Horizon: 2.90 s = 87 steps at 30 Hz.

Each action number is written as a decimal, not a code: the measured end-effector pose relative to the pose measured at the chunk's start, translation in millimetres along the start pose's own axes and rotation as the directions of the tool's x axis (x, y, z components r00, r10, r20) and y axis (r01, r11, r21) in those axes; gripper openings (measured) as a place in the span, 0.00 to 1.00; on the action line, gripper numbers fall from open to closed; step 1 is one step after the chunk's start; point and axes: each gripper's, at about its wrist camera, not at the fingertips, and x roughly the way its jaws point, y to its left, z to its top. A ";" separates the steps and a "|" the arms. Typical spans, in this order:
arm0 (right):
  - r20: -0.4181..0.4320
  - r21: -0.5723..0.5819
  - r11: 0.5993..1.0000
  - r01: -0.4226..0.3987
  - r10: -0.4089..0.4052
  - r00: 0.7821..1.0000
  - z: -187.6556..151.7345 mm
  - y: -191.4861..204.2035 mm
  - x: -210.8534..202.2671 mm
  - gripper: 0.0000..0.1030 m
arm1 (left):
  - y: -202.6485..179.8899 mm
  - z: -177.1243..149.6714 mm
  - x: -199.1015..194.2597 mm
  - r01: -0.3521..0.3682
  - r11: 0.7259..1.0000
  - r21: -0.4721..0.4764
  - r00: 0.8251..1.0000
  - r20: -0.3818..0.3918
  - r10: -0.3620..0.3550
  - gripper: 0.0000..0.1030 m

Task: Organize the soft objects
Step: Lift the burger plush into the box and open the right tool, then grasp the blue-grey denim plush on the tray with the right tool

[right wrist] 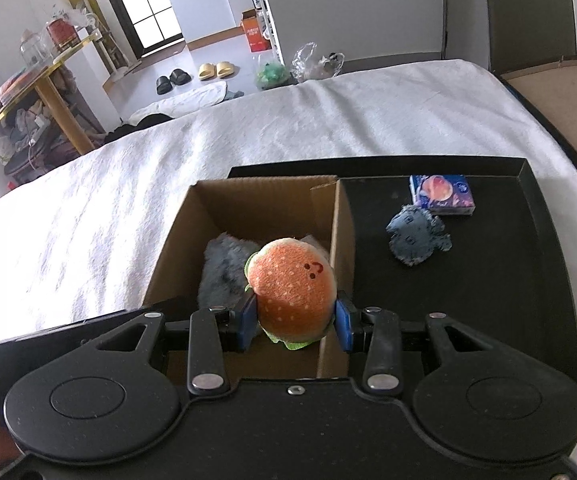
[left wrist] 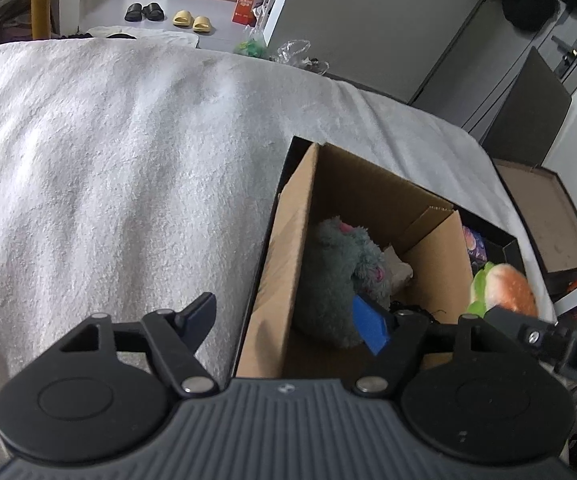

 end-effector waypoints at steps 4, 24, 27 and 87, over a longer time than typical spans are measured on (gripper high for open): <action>-0.012 -0.013 1.000 0.001 -0.002 1.000 -3.2 11.5 0.0 0.38 | 6.5 1.2 -3.7 0.021 1.000 -0.016 1.000 0.013 -0.021 0.67; -0.065 0.003 1.000 -0.004 0.004 0.998 -15.2 45.9 11.6 0.39 | 23.4 -6.0 -0.7 0.111 0.993 -0.043 0.993 -0.028 -0.112 0.16; -0.067 0.016 1.000 -0.012 0.013 0.998 -16.1 48.9 13.2 0.42 | 25.6 -5.8 -1.0 0.120 0.991 -0.053 0.992 -0.033 -0.122 0.16; 0.004 0.158 0.985 -0.073 0.074 0.997 11.1 -122.1 97.3 0.49 | -43.4 9.8 36.2 -0.217 0.973 0.081 0.976 0.026 0.215 0.69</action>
